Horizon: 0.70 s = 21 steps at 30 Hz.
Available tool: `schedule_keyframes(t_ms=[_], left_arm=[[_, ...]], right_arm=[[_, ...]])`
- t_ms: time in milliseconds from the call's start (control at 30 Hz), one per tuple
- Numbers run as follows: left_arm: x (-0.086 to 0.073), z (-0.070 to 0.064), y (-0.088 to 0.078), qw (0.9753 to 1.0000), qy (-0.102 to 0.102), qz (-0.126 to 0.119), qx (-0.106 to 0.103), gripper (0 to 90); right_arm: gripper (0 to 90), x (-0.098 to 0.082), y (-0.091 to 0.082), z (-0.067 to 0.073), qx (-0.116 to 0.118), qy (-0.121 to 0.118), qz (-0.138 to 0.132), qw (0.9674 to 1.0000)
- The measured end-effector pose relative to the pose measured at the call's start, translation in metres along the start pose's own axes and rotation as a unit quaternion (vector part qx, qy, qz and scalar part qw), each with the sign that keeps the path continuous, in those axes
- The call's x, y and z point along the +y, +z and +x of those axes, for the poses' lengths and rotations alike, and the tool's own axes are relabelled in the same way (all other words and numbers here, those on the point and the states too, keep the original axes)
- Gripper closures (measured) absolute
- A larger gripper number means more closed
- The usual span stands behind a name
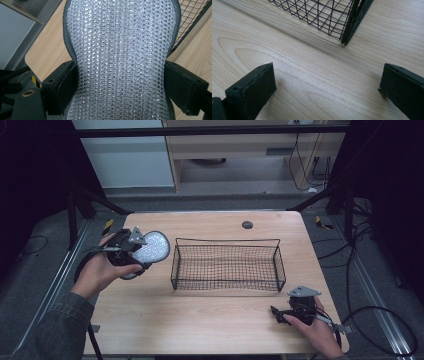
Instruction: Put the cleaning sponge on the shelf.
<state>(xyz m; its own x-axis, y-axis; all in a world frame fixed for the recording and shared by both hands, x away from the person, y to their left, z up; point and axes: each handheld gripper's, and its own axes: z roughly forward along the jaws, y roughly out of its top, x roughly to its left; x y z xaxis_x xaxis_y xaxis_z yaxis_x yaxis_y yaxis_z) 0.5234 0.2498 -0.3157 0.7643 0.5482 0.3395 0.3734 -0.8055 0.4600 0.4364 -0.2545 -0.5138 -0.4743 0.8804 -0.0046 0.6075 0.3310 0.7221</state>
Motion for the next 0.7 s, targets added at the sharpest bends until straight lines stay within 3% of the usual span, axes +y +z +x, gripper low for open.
schedule_keyframes(t_ms=[200, 700], left_arm=[[0.012, 0.001, -0.005, 1.0, 0.007, -0.002, 0.005, 15.1], [0.032, 0.002, 0.0, 0.9997, 0.024, -0.006, 0.007, 15.1]], right_arm=[[0.4, 0.0, 0.0, 0.0, 0.0, 0.0, 0.0, 1.0], [0.4, 0.0, 0.0, 0.0, -0.001, -0.004, 0.001, 1.0]])
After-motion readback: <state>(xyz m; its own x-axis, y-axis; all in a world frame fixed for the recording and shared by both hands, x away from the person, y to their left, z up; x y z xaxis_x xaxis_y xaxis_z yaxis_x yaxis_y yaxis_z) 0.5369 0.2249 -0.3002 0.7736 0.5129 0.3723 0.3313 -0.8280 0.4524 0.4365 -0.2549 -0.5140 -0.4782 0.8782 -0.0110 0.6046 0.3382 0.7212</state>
